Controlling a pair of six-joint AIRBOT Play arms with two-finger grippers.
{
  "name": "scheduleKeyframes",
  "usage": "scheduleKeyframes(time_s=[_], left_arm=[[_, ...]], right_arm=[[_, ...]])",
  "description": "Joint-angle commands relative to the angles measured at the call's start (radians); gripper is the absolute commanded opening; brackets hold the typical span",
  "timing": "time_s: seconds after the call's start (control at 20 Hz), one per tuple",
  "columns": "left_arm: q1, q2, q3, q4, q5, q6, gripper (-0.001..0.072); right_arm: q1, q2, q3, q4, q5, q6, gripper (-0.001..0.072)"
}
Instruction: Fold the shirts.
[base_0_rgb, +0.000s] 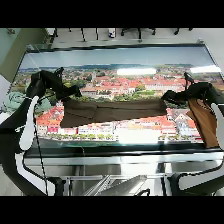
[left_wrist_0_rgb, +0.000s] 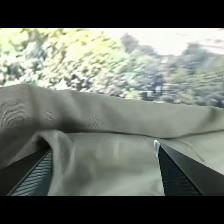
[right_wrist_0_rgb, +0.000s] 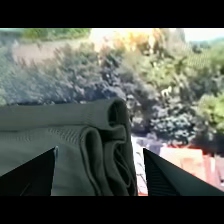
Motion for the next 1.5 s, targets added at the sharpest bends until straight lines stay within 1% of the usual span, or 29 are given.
scheduleKeyframes(time_s=[0.0,0.05,0.1,0.15,0.2,0.25,0.3,0.35,0.5,0.65,0.75,0.85,0.95,1.05,1.2,1.3,1.45], left_arm=[[0.0,-0.007,0.132,-0.007,0.161,0.0,0.0708],[0.0,-0.007,0.168,-0.008,0.201,0.0,0.0708],[-0.001,-0.007,0.209,-0.008,0.242,-0.001,0.0708],[-0.005,-0.007,0.243,-0.01,0.272,-0.001,0.0707],[-0.014,-0.006,0.277,-0.009,0.299,-0.001,0.0608],[-0.021,-0.005,0.303,-0.01,0.315,-0.001,0.0345],[-0.031,0.002,0.311,-0.01,0.318,0.0,0.0042],[-0.045,0.014,0.303,-0.011,0.303,0.0,0.002],[-0.129,0.046,0.22,-0.011,0.209,0.0,0.0019],[-0.275,0.017,0.108,-0.011,0.07,0.0,0.0018],[-0.381,-0.042,0.044,-0.011,-0.053,0.0,0.0019],[-0.48,-0.121,0.03,-0.016,-0.152,0.0,0.0019],[-0.551,-0.209,0.065,-0.121,-0.216,0.0,0.0019],[-0.593,-0.291,0.144,-0.238,-0.241,0.0,0.0019],[-0.633,-0.383,0.293,-0.273,-0.242,-0.001,0.0019],[-0.642,-0.39,0.329,-0.274,-0.252,-0.02,0.0019],[-0.624,-0.335,0.272,-0.305,-0.234,-0.027,0.0019]], right_arm=[[-0.012,-0.087,0.028,0.024,-0.095,-0.026,0.06],[-0.011,-0.107,0.028,0.052,-0.095,-0.042,0.0599],[-0.011,-0.126,0.028,0.097,-0.096,-0.065,0.0583],[-0.011,-0.141,0.028,0.137,-0.099,-0.083,0.0491],[-0.01,-0.154,0.028,0.171,-0.103,-0.106,0.0422],[-0.008,-0.163,0.028,0.188,-0.114,-0.122,0.0311],[-0.006,-0.167,0.028,0.192,-0.127,-0.147,0.0145],[-0.006,-0.166,0.029,0.194,-0.136,-0.156,0.0026],[-0.016,-0.132,0.049,0.195,-0.171,-0.157,0.0024],[-0.023,-0.027,0.09,0.195,-0.248,-0.154,0.0024],[-0.026,0.072,0.132,0.195,-0.337,-0.141,0.0024],[-0.026,0.173,0.19,0.198,-0.447,-0.115,0.0024],[-0.023,0.268,0.236,0.225,-0.533,-0.105,0.0024],[-0.022,0.347,0.252,0.224,-0.544,-0.104,0.0024],[-0.022,0.416,0.253,0.223,-0.586,-0.089,0.0024],[-0.022,0.419,0.252,0.219,-0.626,-0.078,0.0024],[-0.022,0.412,0.248,0.209,-0.629,-0.064,0.0024]])
